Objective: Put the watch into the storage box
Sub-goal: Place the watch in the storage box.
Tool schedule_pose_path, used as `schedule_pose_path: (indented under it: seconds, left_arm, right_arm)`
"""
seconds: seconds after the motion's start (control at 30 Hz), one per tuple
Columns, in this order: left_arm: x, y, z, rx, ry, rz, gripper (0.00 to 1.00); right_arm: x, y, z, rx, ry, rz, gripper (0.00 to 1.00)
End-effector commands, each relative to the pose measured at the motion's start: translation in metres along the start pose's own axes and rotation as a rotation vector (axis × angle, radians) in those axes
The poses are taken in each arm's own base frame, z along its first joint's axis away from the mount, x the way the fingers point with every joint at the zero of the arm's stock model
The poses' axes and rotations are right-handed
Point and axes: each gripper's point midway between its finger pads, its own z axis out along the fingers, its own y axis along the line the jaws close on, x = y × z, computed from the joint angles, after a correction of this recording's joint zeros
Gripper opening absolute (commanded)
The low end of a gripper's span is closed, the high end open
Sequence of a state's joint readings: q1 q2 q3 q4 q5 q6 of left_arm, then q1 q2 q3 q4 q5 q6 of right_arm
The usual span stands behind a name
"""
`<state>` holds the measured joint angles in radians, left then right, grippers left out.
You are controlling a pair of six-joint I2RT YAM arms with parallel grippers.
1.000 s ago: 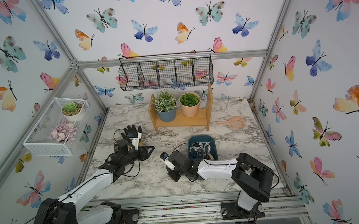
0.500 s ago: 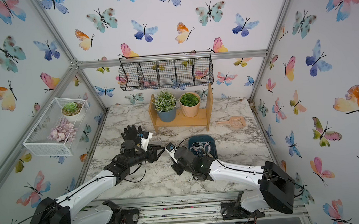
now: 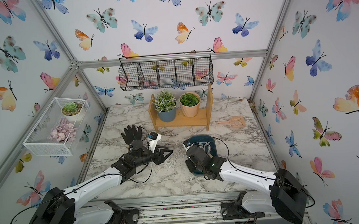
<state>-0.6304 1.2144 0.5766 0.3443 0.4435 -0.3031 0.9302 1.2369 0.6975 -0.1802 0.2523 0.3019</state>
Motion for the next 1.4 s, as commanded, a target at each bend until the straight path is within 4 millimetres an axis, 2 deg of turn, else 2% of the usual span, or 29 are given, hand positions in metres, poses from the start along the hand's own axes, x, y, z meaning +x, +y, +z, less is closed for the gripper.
schedule_pose_path:
  seconds: [0.0, 0.23, 0.47, 0.73, 0.9, 1.13, 1.37]
  left_arm:
    - [-0.005, -0.008, 0.001, 0.041, -0.016, 0.032, 0.49]
    - [-0.002, -0.006, 0.002, 0.035, -0.017, 0.033, 0.49]
    - [-0.001, -0.004, 0.006, 0.036, -0.007, 0.036, 0.49]
    - [0.001, -0.002, 0.006, 0.028, -0.011, 0.035, 0.49]
    - [0.002, 0.001, 0.004, 0.012, -0.015, 0.037, 0.5]
    - [-0.002, 0.006, 0.002, -0.025, -0.027, 0.042, 0.5]
    - [-0.02, 0.017, -0.011, -0.076, -0.076, 0.036, 0.5]
  right_arm:
    - [0.013, -0.016, -0.001, 0.048, 0.031, 0.04, 0.02]
    - [0.034, -0.024, -0.003, 0.051, 0.072, 0.099, 0.02]
    - [0.058, -0.021, 0.004, 0.03, 0.129, 0.151, 0.02]
    - [0.068, -0.022, 0.014, 0.05, 0.171, 0.155, 0.03]
    - [0.072, -0.022, 0.018, 0.055, 0.185, 0.161, 0.14]
    - [0.068, -0.022, 0.017, 0.056, 0.175, 0.164, 0.35]
    - [0.043, -0.022, 0.009, 0.06, 0.125, 0.139, 0.46]
